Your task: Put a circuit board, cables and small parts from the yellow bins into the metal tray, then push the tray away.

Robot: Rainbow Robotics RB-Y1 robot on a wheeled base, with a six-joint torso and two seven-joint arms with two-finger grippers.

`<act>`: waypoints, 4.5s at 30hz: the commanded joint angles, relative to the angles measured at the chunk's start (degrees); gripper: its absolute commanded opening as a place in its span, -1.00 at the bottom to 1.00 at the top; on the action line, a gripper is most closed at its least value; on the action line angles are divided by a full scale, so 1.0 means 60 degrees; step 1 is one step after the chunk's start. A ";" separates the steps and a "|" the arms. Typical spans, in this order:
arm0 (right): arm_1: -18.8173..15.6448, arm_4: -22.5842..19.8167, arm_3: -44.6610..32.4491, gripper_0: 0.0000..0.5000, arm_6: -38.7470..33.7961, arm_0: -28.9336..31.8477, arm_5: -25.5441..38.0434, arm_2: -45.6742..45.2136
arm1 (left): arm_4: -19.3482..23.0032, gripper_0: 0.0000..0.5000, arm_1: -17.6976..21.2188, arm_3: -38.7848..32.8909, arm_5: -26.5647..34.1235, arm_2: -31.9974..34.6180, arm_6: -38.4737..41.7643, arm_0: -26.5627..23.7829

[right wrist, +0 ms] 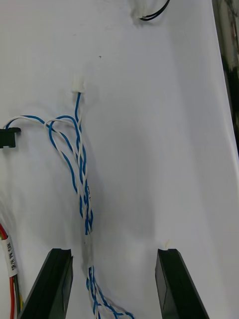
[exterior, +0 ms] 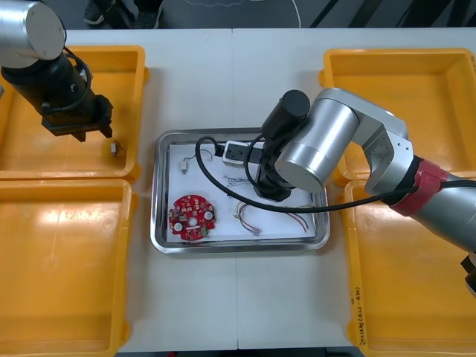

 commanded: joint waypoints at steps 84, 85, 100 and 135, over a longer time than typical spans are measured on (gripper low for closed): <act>-0.1821 -0.2650 -0.4668 1.00 -0.5942 0.4678 0.5612 -0.9579 | -0.0663 -1.00 0.0353 -0.0908 0.1518 0.1580 -0.1186 -0.0563; -0.1777 -0.2680 -0.4844 1.00 -0.6161 0.4810 0.5612 -0.9579 | -0.0692 -1.00 0.0426 -0.1201 0.1826 0.1712 -0.1113 -0.0563; -0.1733 -0.2225 -0.5532 1.00 -0.7275 0.5821 0.5612 -0.9564 | -0.0428 -1.00 0.0397 -0.3852 0.2757 0.1873 0.1802 -0.0563; -0.1733 -0.1639 -0.5884 1.00 -0.8300 0.6846 0.5612 -0.9198 | -0.1747 -1.00 -0.2826 -0.4511 0.2383 -0.0632 0.4527 -0.0563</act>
